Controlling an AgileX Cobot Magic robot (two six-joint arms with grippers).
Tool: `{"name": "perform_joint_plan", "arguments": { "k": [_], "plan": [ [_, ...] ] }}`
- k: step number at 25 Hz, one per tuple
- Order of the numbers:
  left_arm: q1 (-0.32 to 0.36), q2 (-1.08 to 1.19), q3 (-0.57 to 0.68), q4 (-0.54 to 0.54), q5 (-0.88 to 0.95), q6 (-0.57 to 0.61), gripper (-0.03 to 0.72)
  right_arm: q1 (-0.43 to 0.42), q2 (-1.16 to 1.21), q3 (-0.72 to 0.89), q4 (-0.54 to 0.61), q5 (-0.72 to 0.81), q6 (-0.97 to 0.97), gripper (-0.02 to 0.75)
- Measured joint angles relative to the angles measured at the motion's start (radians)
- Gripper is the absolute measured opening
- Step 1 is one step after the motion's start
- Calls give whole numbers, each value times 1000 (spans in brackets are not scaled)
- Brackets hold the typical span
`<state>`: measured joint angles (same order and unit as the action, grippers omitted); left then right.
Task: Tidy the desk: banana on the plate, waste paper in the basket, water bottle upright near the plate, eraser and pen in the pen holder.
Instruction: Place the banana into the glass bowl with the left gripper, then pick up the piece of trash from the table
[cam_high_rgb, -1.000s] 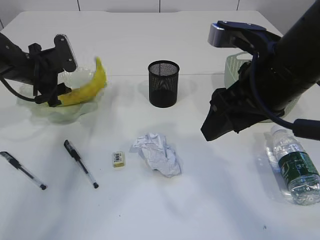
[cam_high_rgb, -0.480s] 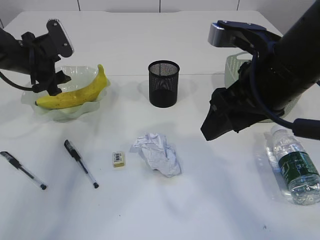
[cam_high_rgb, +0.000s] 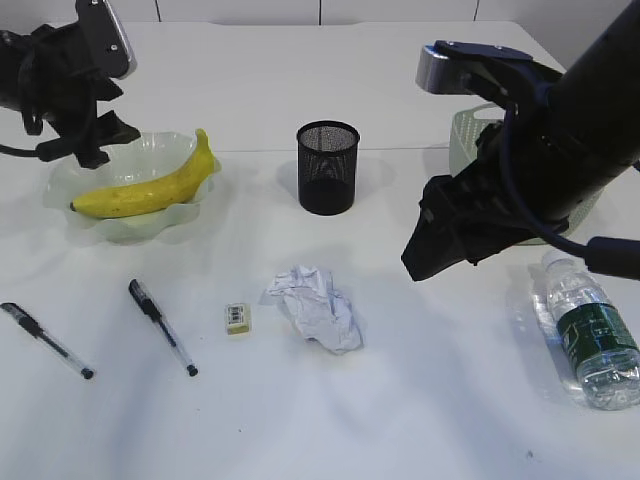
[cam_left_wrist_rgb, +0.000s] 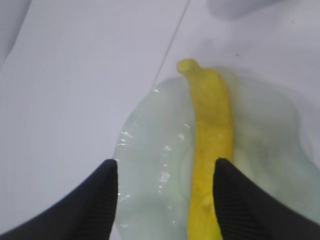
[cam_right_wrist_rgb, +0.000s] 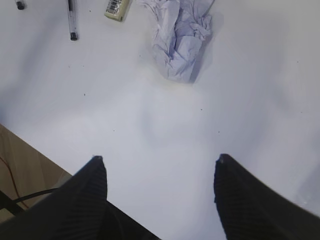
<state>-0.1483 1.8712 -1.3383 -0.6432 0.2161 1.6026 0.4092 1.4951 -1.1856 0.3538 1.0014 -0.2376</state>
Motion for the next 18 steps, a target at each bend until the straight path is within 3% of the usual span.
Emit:
{"name": "perform_joint_plan", "arguments": {
  "k": [5,8,15,18],
  "plan": [
    [0,-40,24,157,114,-50,394,0,0,0,0,0,0,501],
    [0,-59,24,256,194,-200,386,0,0,0,0,0,0,501],
    [0,-119,24,694,391,-883,384,0,0,0,0,0,0,501],
    [0,-153,24,767,505,-1118,384,0,0,0,0,-1,0,501]
  ]
}}
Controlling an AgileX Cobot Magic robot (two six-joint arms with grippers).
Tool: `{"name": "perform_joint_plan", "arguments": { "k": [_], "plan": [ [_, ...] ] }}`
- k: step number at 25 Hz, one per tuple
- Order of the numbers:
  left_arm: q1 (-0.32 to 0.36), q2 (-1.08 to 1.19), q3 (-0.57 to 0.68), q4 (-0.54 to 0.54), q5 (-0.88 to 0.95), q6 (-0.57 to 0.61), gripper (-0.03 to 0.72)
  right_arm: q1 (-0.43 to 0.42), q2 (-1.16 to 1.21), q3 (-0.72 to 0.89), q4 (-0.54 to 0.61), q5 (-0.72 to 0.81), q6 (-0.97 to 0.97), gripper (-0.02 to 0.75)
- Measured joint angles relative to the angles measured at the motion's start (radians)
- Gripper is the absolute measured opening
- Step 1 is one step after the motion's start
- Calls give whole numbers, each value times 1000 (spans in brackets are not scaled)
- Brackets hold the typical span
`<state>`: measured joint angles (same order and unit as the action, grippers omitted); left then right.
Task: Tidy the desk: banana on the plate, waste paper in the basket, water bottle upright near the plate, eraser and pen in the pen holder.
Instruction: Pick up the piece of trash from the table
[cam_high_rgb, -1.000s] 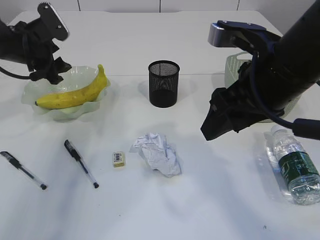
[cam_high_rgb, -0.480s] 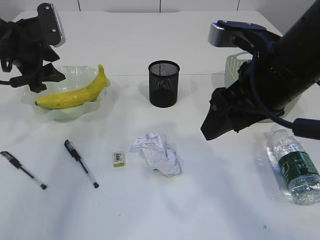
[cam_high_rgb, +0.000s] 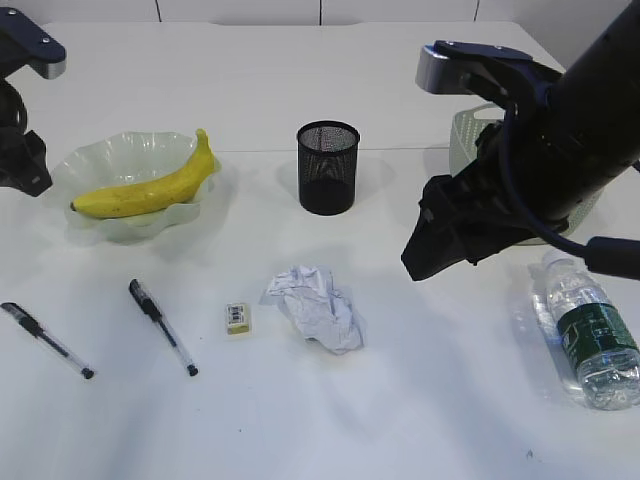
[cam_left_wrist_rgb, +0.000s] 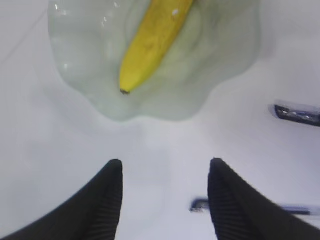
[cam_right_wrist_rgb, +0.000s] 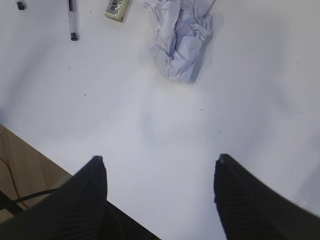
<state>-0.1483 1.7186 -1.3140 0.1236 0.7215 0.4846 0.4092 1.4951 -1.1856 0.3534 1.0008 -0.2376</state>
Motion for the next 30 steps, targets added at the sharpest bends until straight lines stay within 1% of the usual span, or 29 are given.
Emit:
{"name": "perform_joint_plan", "arguments": {
  "k": [3,6,8,12,14,16,23,26,30],
  "plan": [
    [-2,-31,0,11,127,-139,384,0,0,0,0,-2,0,501],
    [-11,-58,0,0,237,-218,384,0,0,0,0,0,0,501],
    [-12,-79,0,-46,273,-236,384,0,0,0,0,6,7,501],
    [-14,-126,4,-178,289,-247,380,0,0,0,0,35,29,501],
    [-14,-155,30,-215,287,-263,380,0,0,0,0,49,35,501],
    [-14,-186,83,-228,269,-283,380,0,0,0,0,63,36,501],
    [-14,-373,341,-245,189,-366,379,0,0,0,0,80,43,501],
    [-14,-446,398,-268,193,-380,379,0,0,0,-4,78,64,501],
    [-14,-513,419,-293,237,-383,379,0,19,-33,-46,74,105,501]
  ]
}}
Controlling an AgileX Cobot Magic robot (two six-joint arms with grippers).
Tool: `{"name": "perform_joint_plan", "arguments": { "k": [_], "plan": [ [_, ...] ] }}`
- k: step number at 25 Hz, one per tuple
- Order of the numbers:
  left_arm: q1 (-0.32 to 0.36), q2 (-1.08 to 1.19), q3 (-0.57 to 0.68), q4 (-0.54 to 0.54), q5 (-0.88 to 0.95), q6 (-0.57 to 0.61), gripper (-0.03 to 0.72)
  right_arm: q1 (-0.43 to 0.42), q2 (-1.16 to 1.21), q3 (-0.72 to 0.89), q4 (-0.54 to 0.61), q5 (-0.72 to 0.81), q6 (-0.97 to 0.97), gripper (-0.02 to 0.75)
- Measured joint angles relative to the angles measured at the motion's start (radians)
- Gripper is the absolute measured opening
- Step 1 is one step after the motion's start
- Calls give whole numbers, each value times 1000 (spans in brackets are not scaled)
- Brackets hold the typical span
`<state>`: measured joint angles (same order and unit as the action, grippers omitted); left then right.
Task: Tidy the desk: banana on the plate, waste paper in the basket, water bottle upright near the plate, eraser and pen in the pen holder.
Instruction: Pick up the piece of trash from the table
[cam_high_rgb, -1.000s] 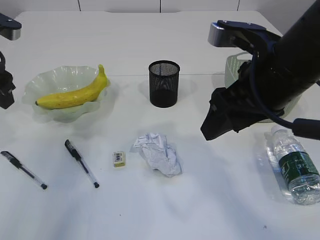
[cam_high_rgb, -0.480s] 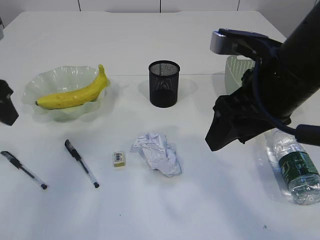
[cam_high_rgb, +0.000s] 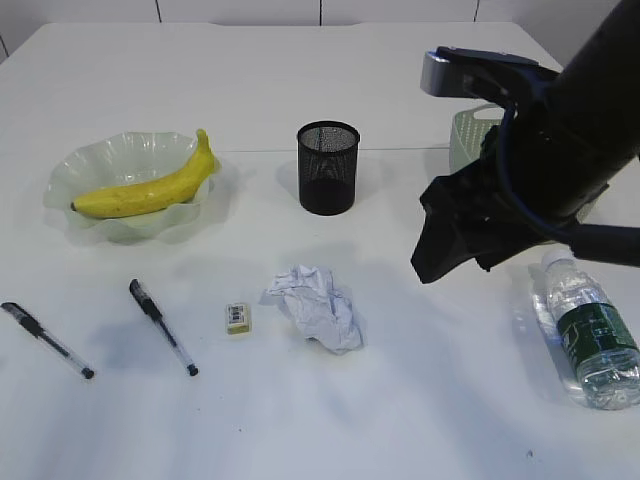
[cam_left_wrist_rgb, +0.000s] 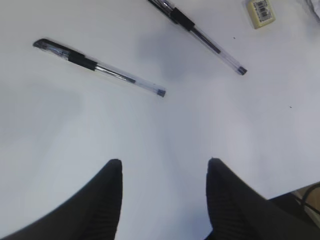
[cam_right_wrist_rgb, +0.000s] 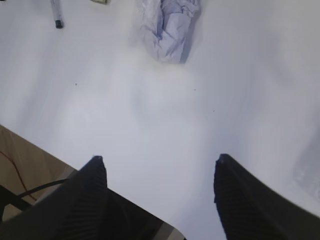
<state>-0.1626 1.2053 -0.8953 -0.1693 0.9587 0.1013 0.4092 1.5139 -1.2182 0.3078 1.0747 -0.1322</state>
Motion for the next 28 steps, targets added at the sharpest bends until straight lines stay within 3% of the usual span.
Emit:
{"name": "perform_joint_plan", "arguments": {
  "k": [15,28],
  "plan": [
    [-2,-27,0,-39,83,-20,379,161,445,-437,-175,61,60,501],
    [-2,-27,0,-52,54,-23,381,162,595,-483,-181,50,69,534]
  ]
}}
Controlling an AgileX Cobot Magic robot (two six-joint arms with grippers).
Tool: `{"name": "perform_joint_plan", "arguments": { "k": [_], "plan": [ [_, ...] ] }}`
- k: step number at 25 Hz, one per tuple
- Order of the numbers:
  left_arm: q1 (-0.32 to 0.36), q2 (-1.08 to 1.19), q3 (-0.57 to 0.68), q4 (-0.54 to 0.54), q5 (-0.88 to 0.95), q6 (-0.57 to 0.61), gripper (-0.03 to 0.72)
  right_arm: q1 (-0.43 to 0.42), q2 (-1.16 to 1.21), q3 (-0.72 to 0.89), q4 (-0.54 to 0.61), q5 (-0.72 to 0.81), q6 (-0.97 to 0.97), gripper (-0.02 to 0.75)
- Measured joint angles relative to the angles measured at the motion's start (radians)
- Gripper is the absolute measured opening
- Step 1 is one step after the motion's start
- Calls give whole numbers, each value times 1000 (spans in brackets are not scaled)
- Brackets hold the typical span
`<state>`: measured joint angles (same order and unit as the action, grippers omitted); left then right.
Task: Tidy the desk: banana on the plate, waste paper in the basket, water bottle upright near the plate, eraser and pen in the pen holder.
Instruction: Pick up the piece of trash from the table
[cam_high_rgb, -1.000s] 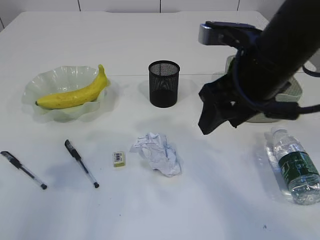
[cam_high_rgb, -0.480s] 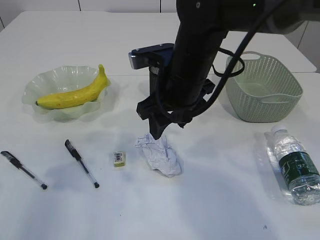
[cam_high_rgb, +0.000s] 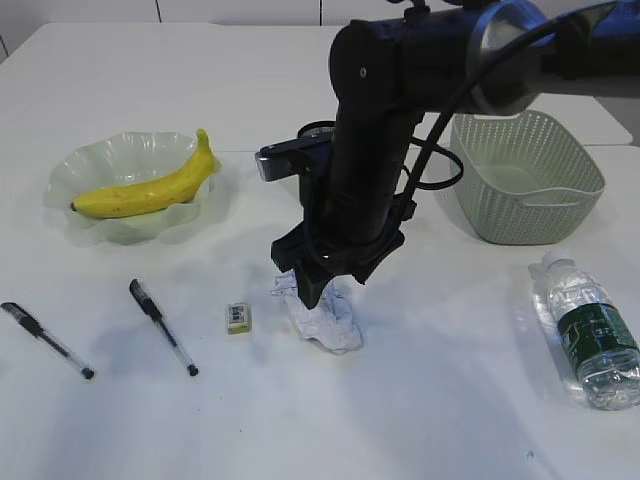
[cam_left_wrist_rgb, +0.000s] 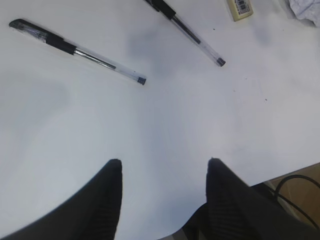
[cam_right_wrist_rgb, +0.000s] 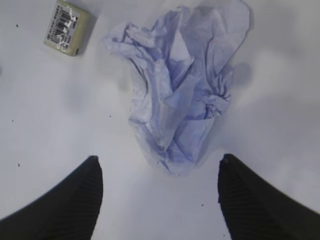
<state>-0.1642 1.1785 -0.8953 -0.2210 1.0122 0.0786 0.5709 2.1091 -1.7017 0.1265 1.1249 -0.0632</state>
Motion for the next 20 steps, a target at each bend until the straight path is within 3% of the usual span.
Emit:
{"name": "perform_joint_plan", "arguments": {
  "k": [7,20],
  "plan": [
    [0,0,0,-2,0,-2,381,0,32,-10,0,-86,2,537],
    [0,0,0,-2,0,-2,381,0,110,-53,0,-94,2,537]
  ]
}}
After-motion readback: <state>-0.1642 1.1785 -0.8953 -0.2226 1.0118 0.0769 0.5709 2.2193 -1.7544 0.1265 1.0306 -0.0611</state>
